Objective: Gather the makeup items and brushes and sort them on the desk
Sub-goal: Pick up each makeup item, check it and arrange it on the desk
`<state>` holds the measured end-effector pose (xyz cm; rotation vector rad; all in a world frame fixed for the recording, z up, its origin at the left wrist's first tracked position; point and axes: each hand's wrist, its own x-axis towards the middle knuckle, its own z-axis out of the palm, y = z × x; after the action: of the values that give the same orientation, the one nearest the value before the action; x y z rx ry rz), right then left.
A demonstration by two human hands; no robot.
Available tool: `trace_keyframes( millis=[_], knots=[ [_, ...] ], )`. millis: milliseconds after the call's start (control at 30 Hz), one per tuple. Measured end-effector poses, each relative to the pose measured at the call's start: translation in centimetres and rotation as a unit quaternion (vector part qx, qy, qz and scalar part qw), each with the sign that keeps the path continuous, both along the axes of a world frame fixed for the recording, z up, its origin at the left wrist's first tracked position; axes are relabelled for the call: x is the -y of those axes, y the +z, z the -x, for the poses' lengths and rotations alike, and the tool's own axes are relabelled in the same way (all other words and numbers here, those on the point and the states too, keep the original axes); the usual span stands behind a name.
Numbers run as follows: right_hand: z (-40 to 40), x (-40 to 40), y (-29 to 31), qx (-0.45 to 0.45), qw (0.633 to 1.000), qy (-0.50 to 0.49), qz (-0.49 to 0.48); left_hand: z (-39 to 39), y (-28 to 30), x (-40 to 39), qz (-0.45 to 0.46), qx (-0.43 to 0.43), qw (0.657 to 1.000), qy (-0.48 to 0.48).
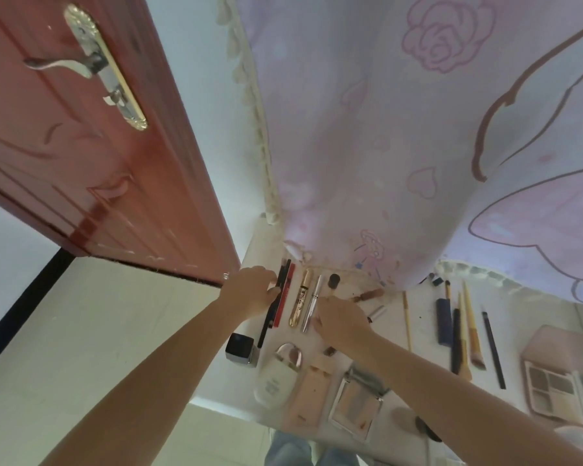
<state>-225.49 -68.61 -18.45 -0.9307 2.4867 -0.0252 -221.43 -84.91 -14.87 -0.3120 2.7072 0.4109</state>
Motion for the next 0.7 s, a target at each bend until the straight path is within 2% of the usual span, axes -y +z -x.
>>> trace_keyframes(
  millis=[233, 467, 600, 700],
  knots=[
    [-0.1, -1.7, 0.2, 0.043, 0.999, -0.013, 0.028, 0.4, -0.2, -0.5, 0.013, -0.032, 0.998, -0.049],
    [2.1, -7.1, 1.4, 0.028, 0.994, -0.068, 0.084, 3.2, -0.4, -3.2, 0.002, -0.082, 0.992, -0.094],
    [6.0, -12.9, 0.8, -0.011, 0.987, -0.151, 0.044, 5.4, 0.0, -5.6, -0.001, -0.136, 0.982, -0.133],
    [10.2, -15.5, -1.6, -0.058, 0.968, -0.244, 0.029, 7.0, 0.9, -8.0, 0.004, -0.189, 0.964, -0.186]
  ],
)
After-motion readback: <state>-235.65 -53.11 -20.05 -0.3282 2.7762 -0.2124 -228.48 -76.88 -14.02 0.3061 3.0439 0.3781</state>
